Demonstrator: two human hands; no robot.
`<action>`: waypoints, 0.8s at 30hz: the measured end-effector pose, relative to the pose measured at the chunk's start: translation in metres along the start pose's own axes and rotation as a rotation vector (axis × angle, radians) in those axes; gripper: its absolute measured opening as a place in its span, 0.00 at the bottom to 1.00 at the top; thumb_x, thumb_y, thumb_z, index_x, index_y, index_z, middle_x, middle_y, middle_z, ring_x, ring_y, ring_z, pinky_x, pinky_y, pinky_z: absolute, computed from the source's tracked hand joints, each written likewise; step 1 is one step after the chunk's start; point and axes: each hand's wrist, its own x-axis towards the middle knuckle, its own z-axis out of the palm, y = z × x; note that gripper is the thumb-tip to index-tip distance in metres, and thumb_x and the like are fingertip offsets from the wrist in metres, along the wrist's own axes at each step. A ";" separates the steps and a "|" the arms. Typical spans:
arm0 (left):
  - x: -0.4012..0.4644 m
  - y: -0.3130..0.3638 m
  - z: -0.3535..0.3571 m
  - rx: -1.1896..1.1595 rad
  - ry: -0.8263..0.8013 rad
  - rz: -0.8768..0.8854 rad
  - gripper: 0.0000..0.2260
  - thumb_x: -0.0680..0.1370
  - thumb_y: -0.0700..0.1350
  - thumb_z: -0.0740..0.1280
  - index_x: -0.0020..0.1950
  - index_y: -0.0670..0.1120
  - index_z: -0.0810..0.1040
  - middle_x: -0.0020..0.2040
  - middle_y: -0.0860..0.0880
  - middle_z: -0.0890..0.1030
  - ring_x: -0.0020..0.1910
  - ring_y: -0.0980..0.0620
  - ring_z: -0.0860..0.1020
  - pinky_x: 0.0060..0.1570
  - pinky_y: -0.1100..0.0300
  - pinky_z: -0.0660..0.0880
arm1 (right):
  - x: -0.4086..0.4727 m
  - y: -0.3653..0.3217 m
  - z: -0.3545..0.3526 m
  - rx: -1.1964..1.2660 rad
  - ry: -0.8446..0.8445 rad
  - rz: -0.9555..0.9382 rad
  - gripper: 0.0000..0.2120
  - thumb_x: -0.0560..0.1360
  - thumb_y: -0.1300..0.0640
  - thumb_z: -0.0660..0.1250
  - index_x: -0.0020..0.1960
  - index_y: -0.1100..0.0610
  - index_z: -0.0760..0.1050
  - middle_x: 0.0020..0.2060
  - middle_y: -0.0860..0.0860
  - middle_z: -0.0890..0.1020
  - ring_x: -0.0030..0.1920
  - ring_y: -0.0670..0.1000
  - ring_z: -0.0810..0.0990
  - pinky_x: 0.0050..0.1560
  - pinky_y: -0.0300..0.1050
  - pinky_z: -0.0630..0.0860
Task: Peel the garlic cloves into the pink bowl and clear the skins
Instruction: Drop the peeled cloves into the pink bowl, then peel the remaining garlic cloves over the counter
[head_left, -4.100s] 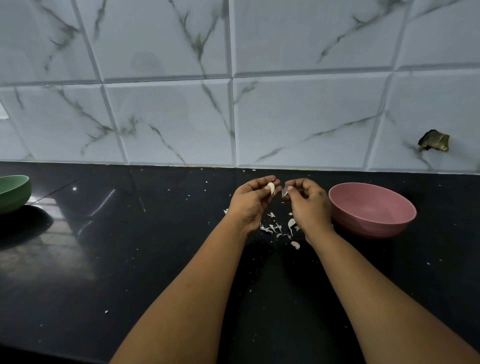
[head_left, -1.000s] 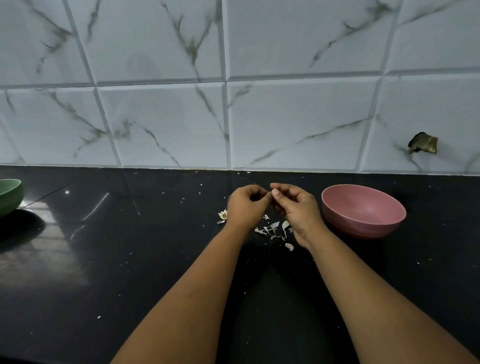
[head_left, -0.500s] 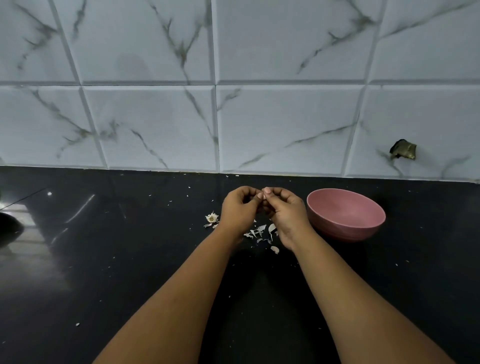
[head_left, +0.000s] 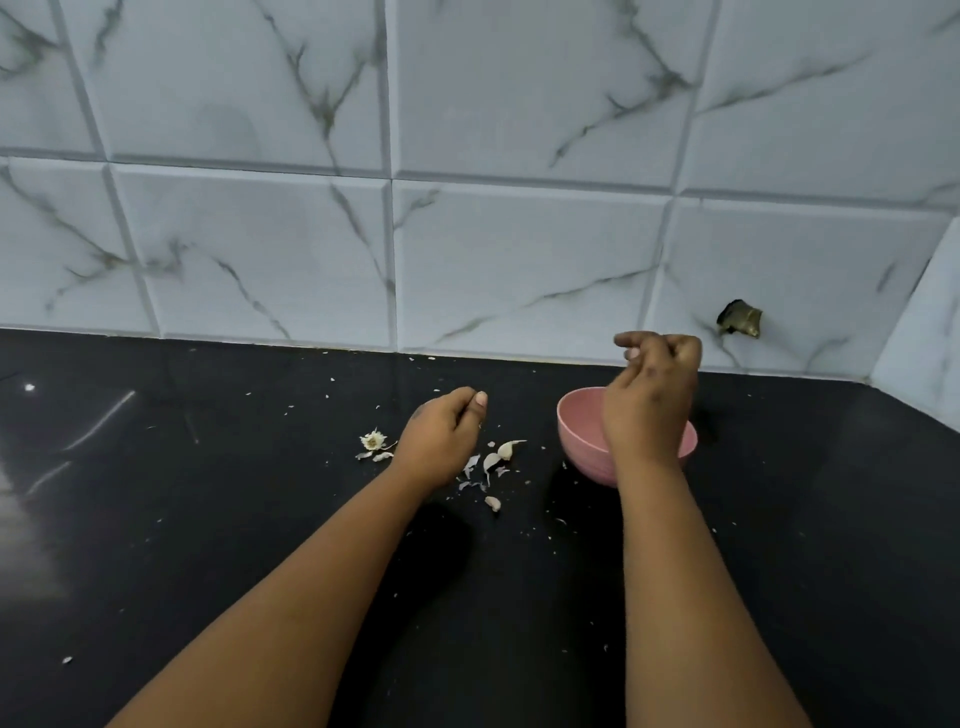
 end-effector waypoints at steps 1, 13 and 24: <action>-0.002 0.001 0.001 -0.005 -0.005 -0.011 0.17 0.83 0.51 0.58 0.38 0.44 0.70 0.35 0.42 0.77 0.35 0.47 0.74 0.38 0.53 0.69 | 0.004 0.003 -0.007 -0.029 -0.050 0.053 0.13 0.78 0.70 0.56 0.53 0.64 0.78 0.56 0.59 0.70 0.48 0.46 0.70 0.53 0.31 0.68; -0.004 -0.004 0.002 -0.015 -0.013 -0.068 0.07 0.75 0.46 0.72 0.52 0.53 0.84 0.41 0.56 0.84 0.39 0.63 0.79 0.42 0.72 0.73 | 0.005 0.011 -0.013 -0.242 -0.257 0.166 0.14 0.76 0.64 0.59 0.55 0.57 0.80 0.59 0.55 0.72 0.53 0.56 0.77 0.48 0.41 0.69; 0.007 -0.022 -0.039 0.050 0.186 -0.202 0.18 0.69 0.59 0.76 0.30 0.47 0.77 0.26 0.52 0.75 0.25 0.58 0.69 0.30 0.63 0.67 | -0.041 -0.003 0.052 -0.155 -0.850 -0.234 0.07 0.72 0.63 0.71 0.49 0.56 0.83 0.45 0.53 0.84 0.45 0.54 0.82 0.49 0.46 0.78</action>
